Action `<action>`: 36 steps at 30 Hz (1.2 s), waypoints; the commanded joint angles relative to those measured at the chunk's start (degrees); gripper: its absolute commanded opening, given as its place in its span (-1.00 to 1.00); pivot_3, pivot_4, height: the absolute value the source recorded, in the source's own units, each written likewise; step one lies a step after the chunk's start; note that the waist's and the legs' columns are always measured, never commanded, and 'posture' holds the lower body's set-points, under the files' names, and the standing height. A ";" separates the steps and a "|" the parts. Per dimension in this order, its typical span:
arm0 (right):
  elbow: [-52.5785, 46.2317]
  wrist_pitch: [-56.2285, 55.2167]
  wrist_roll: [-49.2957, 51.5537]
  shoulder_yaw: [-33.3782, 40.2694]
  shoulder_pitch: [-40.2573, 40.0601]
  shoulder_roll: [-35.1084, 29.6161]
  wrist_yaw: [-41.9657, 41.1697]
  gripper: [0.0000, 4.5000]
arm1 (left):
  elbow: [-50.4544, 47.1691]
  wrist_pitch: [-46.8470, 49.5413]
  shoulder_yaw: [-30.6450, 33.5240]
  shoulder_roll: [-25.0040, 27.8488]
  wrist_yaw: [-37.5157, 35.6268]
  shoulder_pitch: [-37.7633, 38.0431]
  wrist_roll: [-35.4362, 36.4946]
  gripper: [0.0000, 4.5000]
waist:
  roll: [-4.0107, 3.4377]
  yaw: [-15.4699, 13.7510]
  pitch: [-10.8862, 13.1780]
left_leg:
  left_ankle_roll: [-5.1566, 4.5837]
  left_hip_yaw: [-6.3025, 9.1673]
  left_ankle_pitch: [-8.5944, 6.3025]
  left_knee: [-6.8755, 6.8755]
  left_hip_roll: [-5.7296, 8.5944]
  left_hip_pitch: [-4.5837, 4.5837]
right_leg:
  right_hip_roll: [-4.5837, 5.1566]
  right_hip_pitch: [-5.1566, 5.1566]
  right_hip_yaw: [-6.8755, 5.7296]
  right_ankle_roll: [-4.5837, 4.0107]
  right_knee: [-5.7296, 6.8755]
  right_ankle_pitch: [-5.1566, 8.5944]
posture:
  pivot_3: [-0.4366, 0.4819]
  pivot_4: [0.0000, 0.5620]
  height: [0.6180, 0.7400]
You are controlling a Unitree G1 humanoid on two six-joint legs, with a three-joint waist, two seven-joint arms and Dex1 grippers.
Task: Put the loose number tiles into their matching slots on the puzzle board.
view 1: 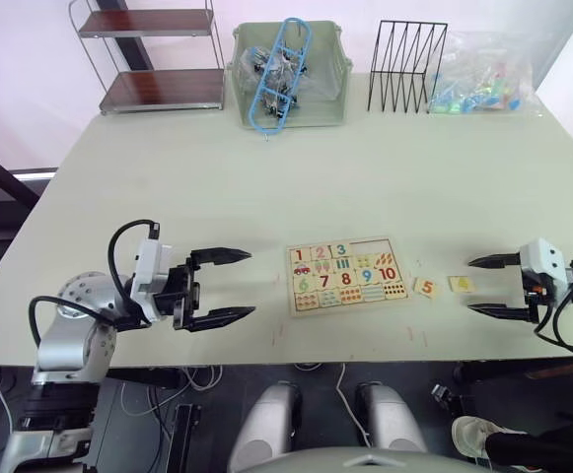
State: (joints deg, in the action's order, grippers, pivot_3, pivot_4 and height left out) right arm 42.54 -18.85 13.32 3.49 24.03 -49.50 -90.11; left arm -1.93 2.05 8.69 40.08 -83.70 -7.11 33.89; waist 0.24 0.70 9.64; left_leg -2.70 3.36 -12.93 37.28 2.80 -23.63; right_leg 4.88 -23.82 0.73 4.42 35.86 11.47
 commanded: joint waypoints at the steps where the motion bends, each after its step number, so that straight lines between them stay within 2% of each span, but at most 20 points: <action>1: 2.71 -3.04 0.32 0.46 1.43 -0.21 -1.76 0.99 | -1.52 -0.12 1.06 1.23 -0.69 -0.86 1.00 1.00 | 0.00 -0.06 0.00 | 0.00 0.00 0.00 0.00 0.00 0.00 | 0.00 0.00 0.00 0.00 0.00 0.00 | -0.05 -0.47 0.99; 9: 8.41 -8.38 0.02 -2.10 3.41 0.23 -2.39 0.99 | -1.45 0.65 0.40 1.39 -1.04 -2.23 0.84 1.00 | 0.00 0.06 0.00 | 0.00 -0.01 0.00 0.00 0.01 0.02 | 0.01 0.00 0.03 -0.01 0.00 0.00 | -0.05 -0.47 0.99; 25: 6.15 -6.55 5.24 -10.37 1.66 -1.53 -2.39 0.99 | -1.51 0.97 1.02 1.60 -1.81 -1.44 1.04 1.00 | 0.00 0.05 -0.01 | 0.00 0.01 0.00 -0.01 0.00 0.04 | 0.03 0.01 0.04 -0.01 0.00 0.00 | -0.05 -0.47 0.99; 28: 6.65 -6.30 4.74 -10.78 1.71 -1.78 -2.39 0.69 | -1.86 0.94 1.18 1.61 -1.68 -0.87 1.14 1.00 | 0.00 -0.02 -0.01 | 0.00 0.01 -0.01 -0.01 0.00 0.04 | 0.04 0.01 0.04 -0.02 0.00 0.00 | -0.05 -0.47 0.99; 34: 7.92 -6.73 3.21 -10.31 1.93 -1.68 -2.39 -0.48 | -2.25 0.88 1.52 1.76 -1.67 -0.12 1.37 1.00 | 0.01 -0.07 -0.02 | 0.00 0.01 -0.01 0.00 0.01 0.04 | 0.05 0.03 0.03 -0.02 0.00 0.00 | -0.05 -0.47 0.99; 35: 8.10 -6.76 3.08 -10.26 1.97 -1.71 -2.39 -0.61 | -2.27 0.88 1.56 1.78 -1.67 -0.07 1.39 1.00 | 0.03 -0.08 -0.03 | 0.00 0.01 -0.01 -0.01 0.01 0.06 | 0.05 0.05 0.03 -0.02 0.00 0.00 | -0.05 -0.47 0.99; 36: 8.25 -6.80 2.95 -10.22 2.00 -1.74 -2.39 -0.61 | -2.29 0.92 1.57 1.79 -1.63 -0.05 1.41 1.00 | 0.03 -0.10 -0.03 | 0.00 0.02 -0.01 0.00 0.01 0.11 | 0.05 0.11 0.02 -0.02 0.00 0.00 | -0.05 -0.47 0.99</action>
State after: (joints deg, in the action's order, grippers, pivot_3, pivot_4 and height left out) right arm 49.05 -25.41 18.60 -5.84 26.74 -50.36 -92.24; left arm -1.97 3.28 8.76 41.00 -85.20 -7.41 33.95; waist 0.27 0.60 9.61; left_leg -2.70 3.38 -12.94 37.28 2.81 -23.50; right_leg 4.93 -23.68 0.76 4.40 35.85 11.47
